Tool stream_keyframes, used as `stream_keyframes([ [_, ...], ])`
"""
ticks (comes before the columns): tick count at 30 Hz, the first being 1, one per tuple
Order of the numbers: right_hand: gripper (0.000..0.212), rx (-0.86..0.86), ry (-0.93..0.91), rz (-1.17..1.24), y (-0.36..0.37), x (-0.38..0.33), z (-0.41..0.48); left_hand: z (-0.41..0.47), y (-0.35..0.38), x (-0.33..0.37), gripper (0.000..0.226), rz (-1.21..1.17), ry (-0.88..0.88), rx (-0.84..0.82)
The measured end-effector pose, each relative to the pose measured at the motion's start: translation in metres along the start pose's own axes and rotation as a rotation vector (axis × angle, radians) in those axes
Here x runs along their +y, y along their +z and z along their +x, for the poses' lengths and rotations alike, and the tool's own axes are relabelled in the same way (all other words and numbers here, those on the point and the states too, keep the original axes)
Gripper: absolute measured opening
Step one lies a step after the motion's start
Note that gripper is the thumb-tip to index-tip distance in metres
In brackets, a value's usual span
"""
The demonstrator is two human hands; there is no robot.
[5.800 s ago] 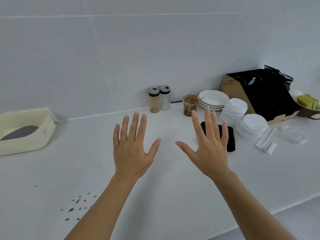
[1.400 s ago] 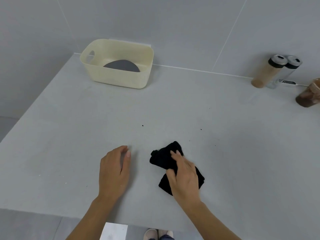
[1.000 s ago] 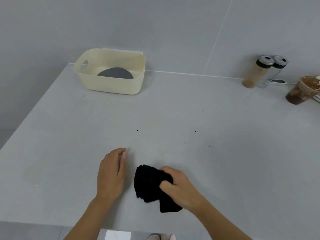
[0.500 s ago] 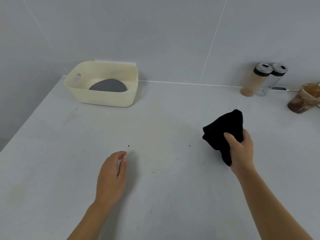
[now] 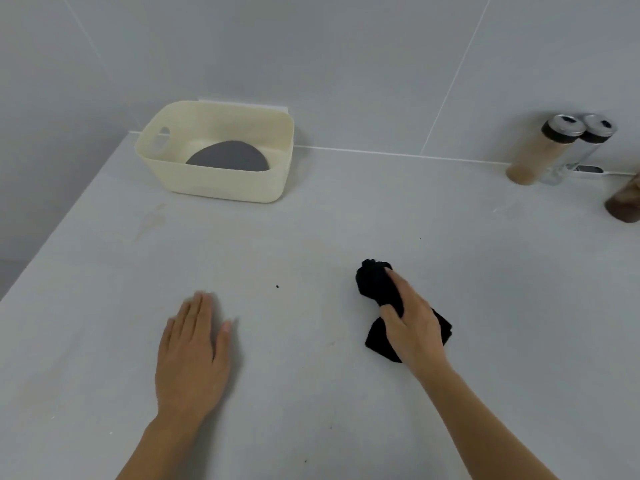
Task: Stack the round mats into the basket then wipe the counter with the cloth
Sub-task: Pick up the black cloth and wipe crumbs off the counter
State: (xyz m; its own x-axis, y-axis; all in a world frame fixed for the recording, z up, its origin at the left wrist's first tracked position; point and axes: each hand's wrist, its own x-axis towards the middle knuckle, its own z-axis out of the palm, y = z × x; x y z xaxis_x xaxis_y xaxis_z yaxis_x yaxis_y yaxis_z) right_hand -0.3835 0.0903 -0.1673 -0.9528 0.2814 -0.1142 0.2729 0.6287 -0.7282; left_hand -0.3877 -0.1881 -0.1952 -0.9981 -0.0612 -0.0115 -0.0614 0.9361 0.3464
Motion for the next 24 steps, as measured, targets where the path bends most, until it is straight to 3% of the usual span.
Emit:
stream_keyframes([
  [5, 0.07, -0.151, -0.217, -0.065, 0.057, -0.043, -0.057, 0.008, -0.006, -0.013, 0.066, -0.069, 0.052, -0.009],
  [10, 0.06, -0.386, -0.448, -0.068, 0.087, -0.055, -0.105, 0.011, -0.015, -0.027, 0.066, -0.131, 0.142, -0.061],
  [16, 0.048, -0.522, -0.537, -0.081, 0.091, -0.061, -0.142, 0.011, -0.024, -0.035, 0.064, -0.181, 0.179, -0.091],
  [18, 0.044, -0.552, -0.403, -0.04, 0.084, -0.07, -0.147, 0.012, -0.025, -0.035, 0.063, -0.202, 0.19, -0.09],
  [20, 0.029, -0.557, -0.146, 0.289, 0.072, -0.082, -0.142, 0.014, -0.027, -0.036, 0.063, -0.216, 0.197, -0.094],
  [22, 0.021, -0.386, 0.082, 0.644, 0.06, -0.09, -0.125, 0.016, -0.028, -0.038, 0.066, -0.191, 0.201, -0.072],
  [24, 0.009, -0.132, 0.224, 0.84, 0.05, -0.095, -0.099, 0.019, -0.03, -0.042, 0.073, -0.152, 0.197, -0.045],
])
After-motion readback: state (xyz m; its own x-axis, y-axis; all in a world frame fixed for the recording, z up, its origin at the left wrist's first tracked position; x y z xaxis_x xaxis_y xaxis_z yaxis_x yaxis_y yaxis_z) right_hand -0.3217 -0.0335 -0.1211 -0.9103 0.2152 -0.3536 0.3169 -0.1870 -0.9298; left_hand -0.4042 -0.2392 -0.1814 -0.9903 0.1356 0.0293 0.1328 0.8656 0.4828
